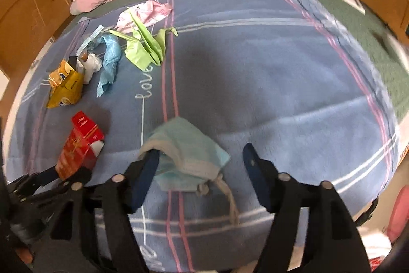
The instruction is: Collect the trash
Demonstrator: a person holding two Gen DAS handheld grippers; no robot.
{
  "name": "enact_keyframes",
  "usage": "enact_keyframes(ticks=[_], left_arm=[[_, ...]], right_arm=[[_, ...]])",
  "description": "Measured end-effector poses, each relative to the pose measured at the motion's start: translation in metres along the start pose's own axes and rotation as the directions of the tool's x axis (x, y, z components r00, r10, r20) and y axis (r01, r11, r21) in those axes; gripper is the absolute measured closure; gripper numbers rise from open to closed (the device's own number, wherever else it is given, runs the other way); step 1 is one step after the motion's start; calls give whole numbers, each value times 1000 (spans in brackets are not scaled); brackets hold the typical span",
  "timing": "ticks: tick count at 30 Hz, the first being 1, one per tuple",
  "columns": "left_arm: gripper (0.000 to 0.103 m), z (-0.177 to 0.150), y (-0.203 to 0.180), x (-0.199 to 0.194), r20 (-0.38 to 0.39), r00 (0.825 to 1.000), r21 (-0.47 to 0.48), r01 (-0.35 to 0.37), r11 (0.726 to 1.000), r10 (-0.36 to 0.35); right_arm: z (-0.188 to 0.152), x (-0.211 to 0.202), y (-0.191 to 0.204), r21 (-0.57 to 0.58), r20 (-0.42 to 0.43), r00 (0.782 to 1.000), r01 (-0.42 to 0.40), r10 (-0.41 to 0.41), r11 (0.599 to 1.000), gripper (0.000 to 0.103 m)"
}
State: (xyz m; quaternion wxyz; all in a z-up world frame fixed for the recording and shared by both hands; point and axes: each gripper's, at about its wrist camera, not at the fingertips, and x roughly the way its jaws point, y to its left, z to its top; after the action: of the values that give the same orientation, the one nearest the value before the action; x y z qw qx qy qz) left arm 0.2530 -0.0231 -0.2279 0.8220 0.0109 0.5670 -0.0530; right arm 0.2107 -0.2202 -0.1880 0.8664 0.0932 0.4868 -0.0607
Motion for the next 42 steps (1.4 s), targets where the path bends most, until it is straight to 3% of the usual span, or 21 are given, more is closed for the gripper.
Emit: enact_keyframes(ticks=[4, 7, 10, 18, 20, 23, 25, 28, 34, 38, 42], left_arm=[[34, -4, 24, -4, 4, 1000, -122, -21, 992, 22], [34, -9, 41, -9, 17, 1000, -221, 17, 975, -13], [34, -12, 46, -11, 19, 1000, -240, 22, 971, -18], [34, -12, 46, -4, -1, 1000, -236, 19, 971, -20], [33, -9, 43, -2, -2, 1000, -234, 17, 972, -18], [34, -8, 42, -2, -1, 1000, -232, 17, 972, -18], [34, -9, 43, -5, 7, 1000, -232, 21, 972, -19], [34, -6, 42, -9, 32, 999, -228, 19, 973, -12], [34, -8, 36, -26, 97, 995, -186, -17, 982, 36], [34, -9, 34, -39, 146, 988, -171, -17, 985, 42], [34, -20, 31, -64, 242, 970, -143, 39, 989, -3]], right_arm=[[3, 1, 9, 0, 7, 1000, -30, 30, 1000, 30], [2, 3, 24, -51, 5, 1000, -30, 30, 998, 24], [2, 12, 39, -116, -7, 1000, 16, -17, 993, 24], [-5, 29, 42, -97, -53, 998, 21, -27, 995, 25], [-7, 28, 44, -107, -51, 999, -1, -4, 994, 40], [-11, 25, 48, -125, -47, 999, -17, 11, 992, 74], [-12, 19, 51, -139, -33, 999, -38, 34, 990, 81], [-14, 6, 52, -144, -7, 998, -65, 64, 987, 86], [-13, -13, 47, -139, 6, 996, -86, 87, 987, 86], [-16, -36, 39, -105, 61, 990, -118, 125, 987, 86], [-18, -74, 21, -75, 137, 978, -150, 159, 986, 86]])
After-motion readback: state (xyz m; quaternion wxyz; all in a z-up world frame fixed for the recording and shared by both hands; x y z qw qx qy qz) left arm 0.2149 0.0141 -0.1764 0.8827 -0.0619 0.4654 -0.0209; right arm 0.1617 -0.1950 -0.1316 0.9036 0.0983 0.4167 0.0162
